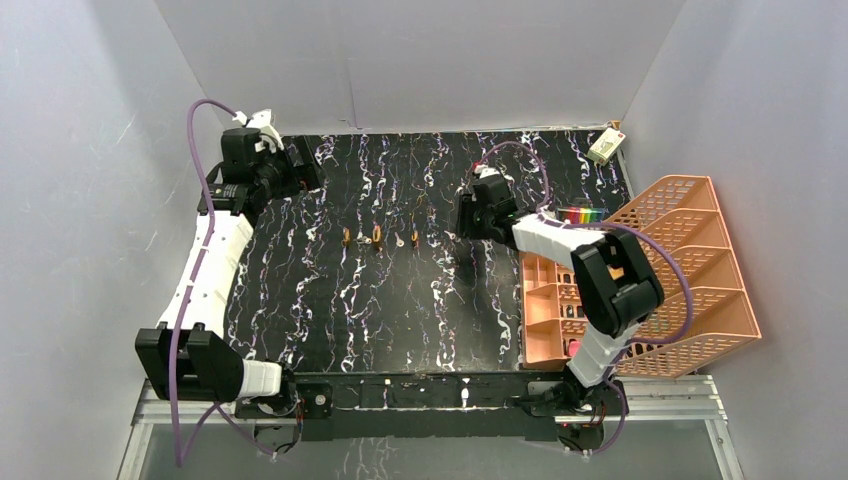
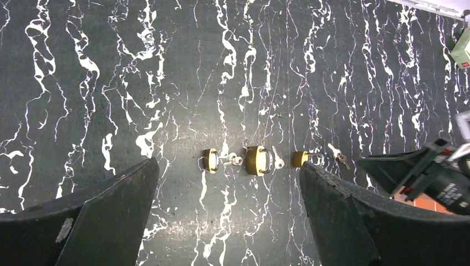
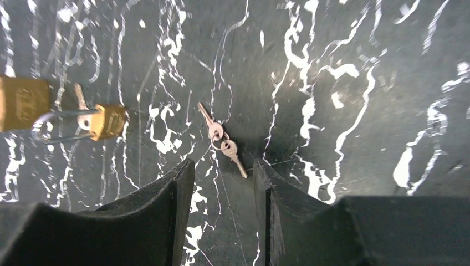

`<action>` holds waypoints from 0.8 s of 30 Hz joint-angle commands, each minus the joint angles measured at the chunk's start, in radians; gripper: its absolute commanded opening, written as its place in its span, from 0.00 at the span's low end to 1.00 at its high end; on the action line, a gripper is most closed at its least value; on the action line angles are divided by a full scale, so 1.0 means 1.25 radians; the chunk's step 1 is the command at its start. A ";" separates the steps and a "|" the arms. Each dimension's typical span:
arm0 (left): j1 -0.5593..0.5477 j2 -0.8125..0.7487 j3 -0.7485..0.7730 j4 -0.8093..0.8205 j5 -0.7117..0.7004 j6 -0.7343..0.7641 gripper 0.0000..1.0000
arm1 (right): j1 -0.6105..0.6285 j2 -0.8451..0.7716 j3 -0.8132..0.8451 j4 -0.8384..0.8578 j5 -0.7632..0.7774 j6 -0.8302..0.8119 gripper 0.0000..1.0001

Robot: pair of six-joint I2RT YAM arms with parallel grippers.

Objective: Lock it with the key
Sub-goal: Reset both arms

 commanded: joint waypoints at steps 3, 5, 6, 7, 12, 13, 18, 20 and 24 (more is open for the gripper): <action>0.014 -0.020 -0.006 0.028 0.048 0.012 0.98 | 0.011 0.094 0.091 -0.036 -0.030 0.016 0.41; 0.016 -0.021 -0.003 0.023 0.048 0.016 0.98 | 0.010 0.126 0.114 -0.054 -0.036 0.022 0.40; 0.016 -0.024 -0.002 0.020 0.047 0.018 0.98 | 0.010 0.135 0.117 -0.049 -0.045 0.024 0.41; 0.017 -0.027 -0.004 0.020 0.045 0.020 0.98 | 0.011 0.141 0.116 -0.039 -0.051 0.026 0.40; 0.018 -0.035 -0.001 0.014 0.036 0.028 0.98 | 0.017 0.168 0.125 -0.022 -0.079 0.030 0.39; 0.018 -0.035 0.003 0.011 0.034 0.029 0.98 | 0.020 0.173 0.128 -0.022 -0.089 0.030 0.39; 0.018 -0.029 0.014 0.008 0.042 0.027 0.98 | 0.049 0.182 0.143 -0.022 -0.101 0.030 0.38; 0.018 -0.029 0.015 0.006 0.042 0.027 0.98 | 0.059 0.186 0.151 -0.026 -0.109 0.030 0.38; 0.020 -0.028 0.017 0.005 0.048 0.027 0.98 | 0.067 0.175 0.153 -0.030 -0.119 0.038 0.39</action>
